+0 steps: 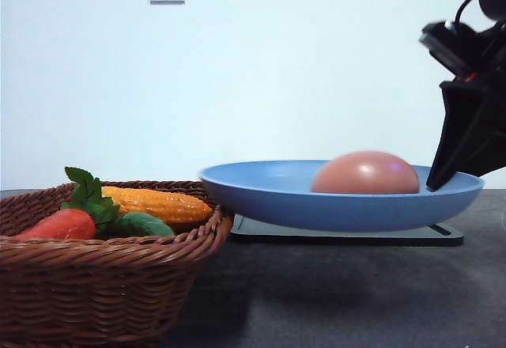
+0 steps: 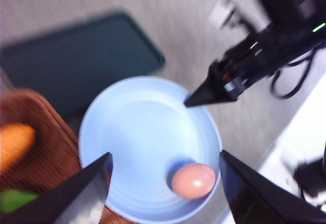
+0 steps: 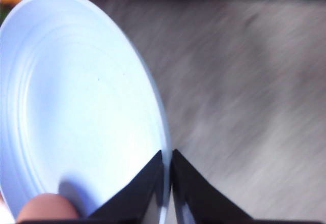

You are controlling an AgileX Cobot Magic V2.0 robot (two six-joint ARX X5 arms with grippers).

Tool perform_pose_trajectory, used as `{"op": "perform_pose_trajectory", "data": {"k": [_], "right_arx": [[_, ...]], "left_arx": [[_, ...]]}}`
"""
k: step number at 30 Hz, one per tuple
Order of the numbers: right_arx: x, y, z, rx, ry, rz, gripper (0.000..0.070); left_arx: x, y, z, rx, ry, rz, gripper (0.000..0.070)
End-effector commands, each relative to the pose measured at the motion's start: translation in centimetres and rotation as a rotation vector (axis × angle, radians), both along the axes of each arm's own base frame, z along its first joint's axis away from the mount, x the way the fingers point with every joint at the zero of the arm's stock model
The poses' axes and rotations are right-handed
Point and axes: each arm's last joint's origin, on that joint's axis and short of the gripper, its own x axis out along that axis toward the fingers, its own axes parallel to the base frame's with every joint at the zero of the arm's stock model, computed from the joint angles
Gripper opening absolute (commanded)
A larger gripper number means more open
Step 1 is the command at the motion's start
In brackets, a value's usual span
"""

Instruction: Transfer egg from basket to plate and serve

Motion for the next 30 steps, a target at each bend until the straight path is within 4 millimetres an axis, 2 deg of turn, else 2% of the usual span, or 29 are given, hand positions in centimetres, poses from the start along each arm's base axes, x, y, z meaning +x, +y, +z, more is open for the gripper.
{"op": "perform_pose_trajectory", "data": {"k": [1,10,18,23,30], "right_arx": [[1.5,-0.1,0.4,0.004,-0.039,0.019,0.0000],[9.3,-1.7,0.9,-0.013,-0.065,-0.051,0.0000],[15.4,-2.1,-0.8,-0.017,-0.042,-0.079,0.0000],[17.5,-2.4,-2.8,-0.017,0.006,-0.100,0.0000],[18.3,-2.8,-4.7,-0.022,0.041,-0.109,0.0000]], "left_arx": [[-0.7,1.0,1.5,-0.034,-0.064,0.020,0.0427],[-4.6,6.3,4.7,-0.145,-0.254,0.140,0.0427],[-6.2,8.4,5.3,-0.184,-0.302,0.187,0.0426],[-6.2,8.4,5.0,-0.155,-0.281,0.185,0.0426],[-5.6,7.7,4.5,-0.115,-0.248,0.183,0.0426]]}}
